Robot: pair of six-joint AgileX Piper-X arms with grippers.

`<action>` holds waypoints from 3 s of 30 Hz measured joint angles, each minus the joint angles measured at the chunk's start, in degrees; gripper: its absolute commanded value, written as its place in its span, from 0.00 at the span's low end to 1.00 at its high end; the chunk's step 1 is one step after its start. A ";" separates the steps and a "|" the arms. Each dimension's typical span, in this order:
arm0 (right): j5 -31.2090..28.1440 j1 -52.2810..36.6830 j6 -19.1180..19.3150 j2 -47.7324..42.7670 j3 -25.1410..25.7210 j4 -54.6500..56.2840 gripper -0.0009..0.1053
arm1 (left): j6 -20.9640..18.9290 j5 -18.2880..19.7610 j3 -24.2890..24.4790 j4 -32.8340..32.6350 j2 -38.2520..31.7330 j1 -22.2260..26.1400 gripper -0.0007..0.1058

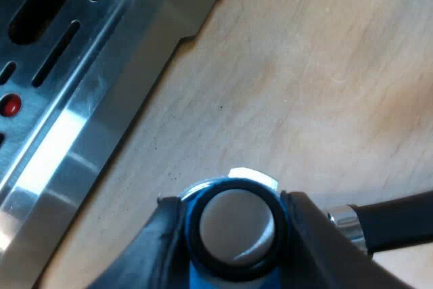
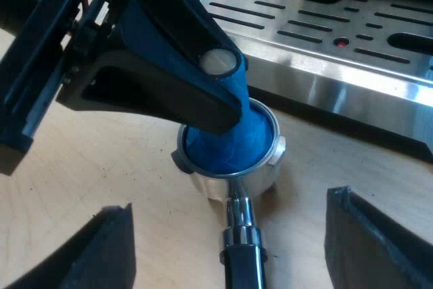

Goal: Grind coffee beans and then tamp

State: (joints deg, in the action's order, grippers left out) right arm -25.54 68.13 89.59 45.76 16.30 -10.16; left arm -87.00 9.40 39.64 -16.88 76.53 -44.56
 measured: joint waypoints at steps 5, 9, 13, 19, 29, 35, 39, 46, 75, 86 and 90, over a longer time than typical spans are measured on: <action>0.00 0.00 0.00 0.00 0.00 -0.57 0.59 | 0.00 0.38 -0.78 2.42 1.52 0.00 0.01; 0.00 0.00 0.00 0.00 0.00 -0.77 0.59 | 0.00 0.63 -1.96 3.88 1.51 0.00 0.01; 0.00 0.00 0.00 0.00 0.00 -0.77 0.59 | 0.00 0.65 -2.15 4.28 1.40 0.00 0.01; -0.08 0.00 0.00 0.00 0.00 -0.77 0.59 | 0.00 1.56 -2.56 5.51 1.40 0.00 0.01; -0.14 0.00 0.00 0.00 0.00 -0.77 0.59 | 0.22 2.10 -0.55 3.11 0.71 0.00 0.01; -0.24 0.00 0.00 0.00 0.00 -0.77 0.59 | 0.22 2.59 0.55 -0.83 -1.89 0.00 0.01; -0.24 0.00 0.00 0.00 0.00 -2.13 0.59 | 0.22 2.54 1.59 -1.00 -4.29 0.00 0.01; -0.42 0.14 3.81 0.00 0.00 -9.36 0.59 | 0.22 -0.96 2.08 -1.12 -9.50 0.00 0.01; -1.01 5.38 8.90 0.00 0.41 -10.91 0.59 | 0.22 -0.51 -3.22 -12.62 -16.42 18.51 0.01; -1.01 5.38 8.90 0.00 0.41 -7.58 0.59 | 0.22 5.79 -15.58 2.02 -16.51 23.21 0.01; -1.01 5.38 8.90 0.00 0.41 -7.26 0.59 | 0.22 5.99 -19.41 8.88 -16.67 23.21 0.01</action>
State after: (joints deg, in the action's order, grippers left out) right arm -26.54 73.51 98.48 45.76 16.71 -17.42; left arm -86.78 15.39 20.22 -8.00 59.87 -21.35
